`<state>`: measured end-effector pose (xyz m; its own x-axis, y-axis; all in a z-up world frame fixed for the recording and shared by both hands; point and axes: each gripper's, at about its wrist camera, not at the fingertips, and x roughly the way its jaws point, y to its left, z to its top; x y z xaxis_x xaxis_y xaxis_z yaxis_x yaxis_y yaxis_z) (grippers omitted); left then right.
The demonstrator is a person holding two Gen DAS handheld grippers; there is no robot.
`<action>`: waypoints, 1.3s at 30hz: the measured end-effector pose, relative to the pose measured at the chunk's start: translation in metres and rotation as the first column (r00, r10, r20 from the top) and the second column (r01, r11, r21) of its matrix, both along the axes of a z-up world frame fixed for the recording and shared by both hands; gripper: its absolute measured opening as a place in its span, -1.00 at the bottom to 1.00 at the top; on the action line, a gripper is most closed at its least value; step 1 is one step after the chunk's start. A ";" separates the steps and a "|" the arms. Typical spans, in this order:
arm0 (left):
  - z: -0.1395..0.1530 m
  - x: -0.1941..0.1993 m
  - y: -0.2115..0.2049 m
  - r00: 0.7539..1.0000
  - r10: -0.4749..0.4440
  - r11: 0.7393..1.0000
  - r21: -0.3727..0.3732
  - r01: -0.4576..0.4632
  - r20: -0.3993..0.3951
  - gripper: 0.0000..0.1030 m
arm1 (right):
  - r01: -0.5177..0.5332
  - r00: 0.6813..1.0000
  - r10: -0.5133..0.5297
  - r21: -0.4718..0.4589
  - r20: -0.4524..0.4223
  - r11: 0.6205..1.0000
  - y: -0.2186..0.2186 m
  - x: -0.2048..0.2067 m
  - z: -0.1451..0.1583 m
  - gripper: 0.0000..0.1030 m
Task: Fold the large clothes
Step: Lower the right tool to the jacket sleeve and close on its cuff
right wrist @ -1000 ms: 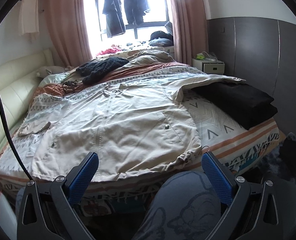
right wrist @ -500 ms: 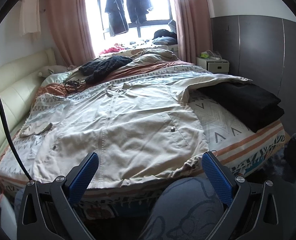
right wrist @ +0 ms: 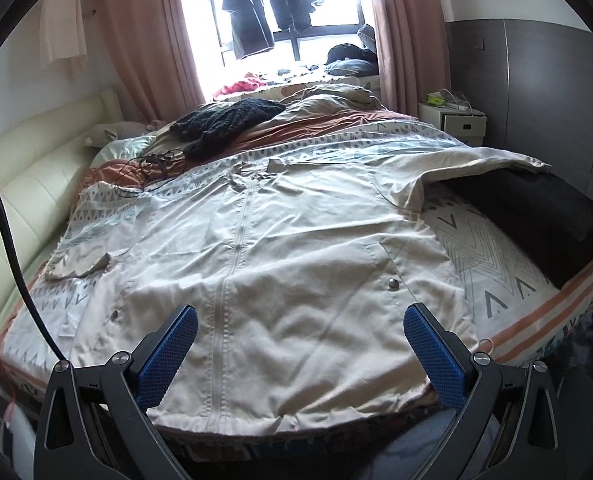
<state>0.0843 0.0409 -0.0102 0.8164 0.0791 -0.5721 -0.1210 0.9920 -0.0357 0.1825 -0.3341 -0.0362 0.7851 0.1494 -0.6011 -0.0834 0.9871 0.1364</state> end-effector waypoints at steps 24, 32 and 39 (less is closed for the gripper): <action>-0.027 0.104 0.111 0.941 0.322 0.940 -0.084 -0.331 -0.108 0.76 | -0.255 0.962 0.250 -0.034 -0.107 0.966 0.112 0.148 -0.012 0.77; -0.040 0.138 0.166 0.907 0.399 0.903 -0.114 -0.414 -0.135 0.72 | -0.297 0.944 0.293 -0.004 -0.153 0.955 0.145 0.187 -0.020 0.61; -0.060 0.163 0.218 0.880 0.445 0.864 -0.180 -0.471 -0.166 0.49 | -0.343 0.924 0.335 -0.011 -0.184 0.939 0.185 0.217 -0.029 0.53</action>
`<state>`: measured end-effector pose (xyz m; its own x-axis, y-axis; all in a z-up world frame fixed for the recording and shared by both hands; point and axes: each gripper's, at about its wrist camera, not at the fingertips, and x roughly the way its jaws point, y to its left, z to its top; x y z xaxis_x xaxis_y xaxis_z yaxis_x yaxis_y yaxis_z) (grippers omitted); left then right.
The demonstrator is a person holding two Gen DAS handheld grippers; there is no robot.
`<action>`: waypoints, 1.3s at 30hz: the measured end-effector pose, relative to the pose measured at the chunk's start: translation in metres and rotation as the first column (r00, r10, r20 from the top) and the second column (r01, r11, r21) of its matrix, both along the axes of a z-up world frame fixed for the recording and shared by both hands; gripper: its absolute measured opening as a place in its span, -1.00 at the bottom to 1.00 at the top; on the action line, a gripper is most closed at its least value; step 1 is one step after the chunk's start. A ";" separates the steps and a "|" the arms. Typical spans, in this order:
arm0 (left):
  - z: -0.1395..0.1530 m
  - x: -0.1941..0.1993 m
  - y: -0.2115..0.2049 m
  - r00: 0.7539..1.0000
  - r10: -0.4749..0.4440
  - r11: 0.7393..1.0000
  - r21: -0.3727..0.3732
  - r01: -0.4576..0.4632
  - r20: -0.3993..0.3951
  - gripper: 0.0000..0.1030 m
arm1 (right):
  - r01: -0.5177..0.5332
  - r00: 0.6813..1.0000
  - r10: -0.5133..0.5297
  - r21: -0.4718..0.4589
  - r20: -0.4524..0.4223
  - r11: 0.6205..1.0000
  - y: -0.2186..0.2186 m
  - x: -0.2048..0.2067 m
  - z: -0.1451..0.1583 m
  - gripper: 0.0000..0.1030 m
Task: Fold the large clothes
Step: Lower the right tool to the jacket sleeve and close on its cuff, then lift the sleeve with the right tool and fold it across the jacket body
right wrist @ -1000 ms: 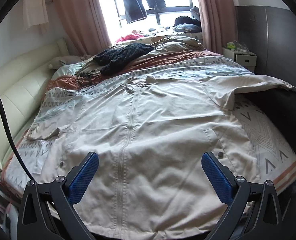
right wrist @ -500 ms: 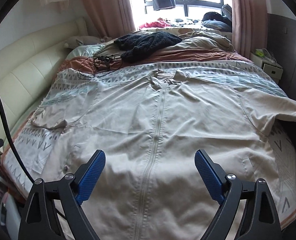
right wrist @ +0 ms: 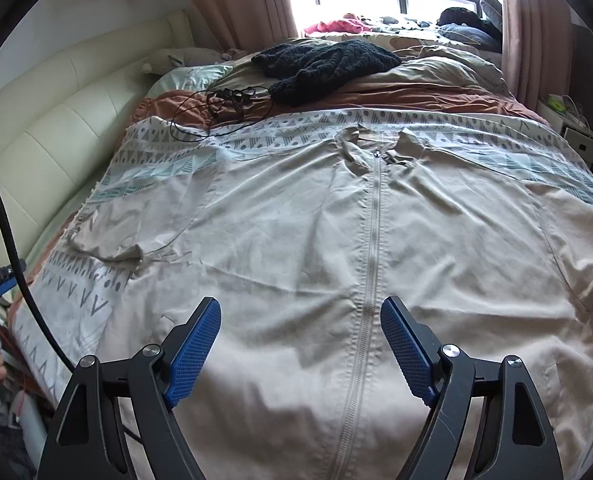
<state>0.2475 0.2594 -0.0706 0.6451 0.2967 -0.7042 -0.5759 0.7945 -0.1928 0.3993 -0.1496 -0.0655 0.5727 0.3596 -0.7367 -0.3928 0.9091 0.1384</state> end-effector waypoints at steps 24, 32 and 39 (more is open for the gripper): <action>-0.109 0.098 0.167 0.983 0.132 0.979 -0.138 -0.148 -0.125 0.12 | -0.074 0.989 0.061 -0.097 -0.131 0.993 0.113 0.089 -0.090 0.10; -0.141 0.123 0.209 0.973 0.163 0.970 -0.154 -0.189 -0.165 -0.21 | -0.082 0.985 0.068 -0.084 -0.156 0.993 0.123 0.104 -0.103 0.10; -0.126 0.129 0.224 0.976 0.169 0.973 -0.134 -0.187 -0.135 -0.92 | -0.162 0.963 0.164 0.026 -0.214 0.986 0.155 0.106 -0.106 -0.30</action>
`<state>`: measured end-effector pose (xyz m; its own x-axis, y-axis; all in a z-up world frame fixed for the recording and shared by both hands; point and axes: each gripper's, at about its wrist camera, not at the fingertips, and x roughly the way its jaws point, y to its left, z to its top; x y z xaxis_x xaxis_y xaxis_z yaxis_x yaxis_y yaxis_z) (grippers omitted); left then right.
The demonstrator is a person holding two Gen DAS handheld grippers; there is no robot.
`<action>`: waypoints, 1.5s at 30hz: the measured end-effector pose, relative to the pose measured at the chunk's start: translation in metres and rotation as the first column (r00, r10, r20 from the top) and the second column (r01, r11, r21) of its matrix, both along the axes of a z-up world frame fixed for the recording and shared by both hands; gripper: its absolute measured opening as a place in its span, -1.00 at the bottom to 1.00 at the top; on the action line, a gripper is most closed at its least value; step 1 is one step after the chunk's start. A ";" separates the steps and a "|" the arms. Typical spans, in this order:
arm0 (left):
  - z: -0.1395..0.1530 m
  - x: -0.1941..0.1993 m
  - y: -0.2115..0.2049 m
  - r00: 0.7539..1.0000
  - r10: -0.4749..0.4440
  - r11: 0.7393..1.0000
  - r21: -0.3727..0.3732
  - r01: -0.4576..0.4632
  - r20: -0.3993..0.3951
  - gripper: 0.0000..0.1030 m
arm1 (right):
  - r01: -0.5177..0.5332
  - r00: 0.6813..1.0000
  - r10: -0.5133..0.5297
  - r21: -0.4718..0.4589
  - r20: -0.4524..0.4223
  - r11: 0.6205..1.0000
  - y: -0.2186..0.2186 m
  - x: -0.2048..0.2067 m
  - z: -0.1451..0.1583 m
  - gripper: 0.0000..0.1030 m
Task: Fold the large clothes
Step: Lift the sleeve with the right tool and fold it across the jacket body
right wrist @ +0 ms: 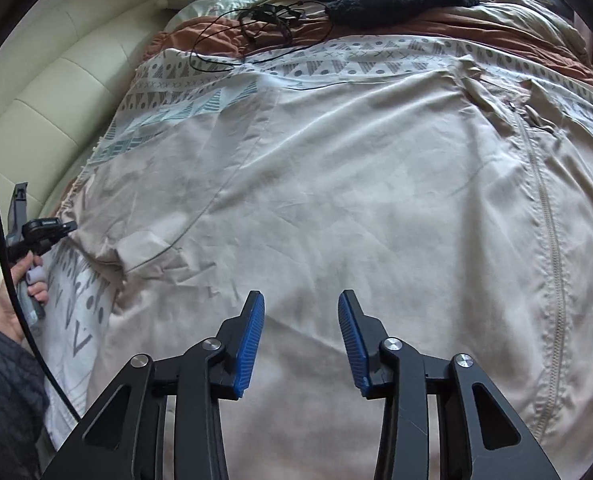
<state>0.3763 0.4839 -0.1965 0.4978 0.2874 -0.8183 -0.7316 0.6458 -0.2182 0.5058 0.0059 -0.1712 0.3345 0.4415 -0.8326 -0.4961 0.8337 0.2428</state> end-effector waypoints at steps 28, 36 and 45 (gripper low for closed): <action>0.230 -0.004 -0.126 0.881 -0.323 0.945 0.158 0.285 0.345 -0.94 | -0.200 0.951 0.232 0.163 -0.204 0.966 0.110 -0.026 -0.023 -0.18; 0.263 0.006 -0.195 0.821 -0.438 0.899 0.202 0.390 0.367 -0.94 | -0.079 0.988 0.102 0.186 -0.114 0.979 0.010 -0.041 0.028 -0.16; 0.268 0.028 -0.284 0.735 -0.580 0.815 0.227 0.534 0.352 -0.94 | 0.118 0.992 -0.108 0.209 -0.062 0.971 -0.126 -0.066 0.066 -0.16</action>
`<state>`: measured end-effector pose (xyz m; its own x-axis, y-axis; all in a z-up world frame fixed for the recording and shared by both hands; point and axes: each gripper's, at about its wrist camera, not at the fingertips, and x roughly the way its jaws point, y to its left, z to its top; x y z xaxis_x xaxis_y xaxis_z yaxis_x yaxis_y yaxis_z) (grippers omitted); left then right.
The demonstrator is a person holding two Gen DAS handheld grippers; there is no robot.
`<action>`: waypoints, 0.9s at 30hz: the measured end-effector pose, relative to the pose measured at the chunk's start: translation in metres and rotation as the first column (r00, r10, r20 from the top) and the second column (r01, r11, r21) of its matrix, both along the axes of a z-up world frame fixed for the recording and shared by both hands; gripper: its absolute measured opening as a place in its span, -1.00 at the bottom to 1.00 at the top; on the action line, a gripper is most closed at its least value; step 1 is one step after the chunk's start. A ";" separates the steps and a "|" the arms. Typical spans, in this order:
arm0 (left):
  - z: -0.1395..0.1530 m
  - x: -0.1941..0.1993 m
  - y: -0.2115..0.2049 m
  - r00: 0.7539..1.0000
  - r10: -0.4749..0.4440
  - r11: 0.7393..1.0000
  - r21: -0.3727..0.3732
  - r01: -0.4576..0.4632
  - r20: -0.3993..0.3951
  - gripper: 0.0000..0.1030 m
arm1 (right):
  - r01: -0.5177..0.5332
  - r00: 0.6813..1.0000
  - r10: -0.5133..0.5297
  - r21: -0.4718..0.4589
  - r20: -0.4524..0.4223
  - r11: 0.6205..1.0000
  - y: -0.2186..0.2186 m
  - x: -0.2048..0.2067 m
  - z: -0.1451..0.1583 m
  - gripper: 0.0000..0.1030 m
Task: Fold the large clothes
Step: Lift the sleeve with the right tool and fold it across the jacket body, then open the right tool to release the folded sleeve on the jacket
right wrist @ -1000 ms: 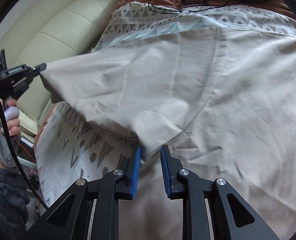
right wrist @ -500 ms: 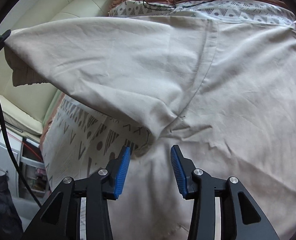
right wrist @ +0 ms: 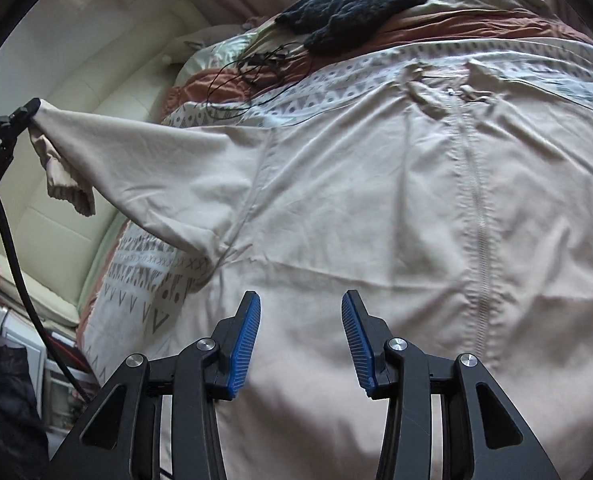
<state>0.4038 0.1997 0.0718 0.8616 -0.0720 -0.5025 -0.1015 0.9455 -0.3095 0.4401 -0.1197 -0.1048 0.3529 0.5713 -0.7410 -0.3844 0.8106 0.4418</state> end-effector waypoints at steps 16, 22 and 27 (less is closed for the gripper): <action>-0.076 0.046 -0.127 0.958 -0.227 0.974 -0.070 0.218 -0.177 -0.94 | 0.261 0.965 -0.260 0.050 -0.025 0.964 -0.154 -0.034 -0.008 -0.16; -0.136 0.061 -0.155 0.895 -0.304 0.948 -0.193 0.252 -0.327 -0.20 | 0.318 0.947 -0.316 0.048 -0.058 0.947 -0.184 -0.042 -0.021 -0.16; -0.162 0.042 -0.170 0.871 -0.356 0.928 -0.238 0.287 -0.338 0.45 | 0.332 0.941 -0.328 0.042 -0.084 0.942 -0.190 -0.043 -0.031 -0.16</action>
<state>0.4455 0.0302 -0.0902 0.5299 -0.4292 -0.7314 0.0598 0.8792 -0.4726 0.3967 -0.3095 -0.1354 0.4737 0.4727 -0.7431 -0.0640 0.8600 0.5063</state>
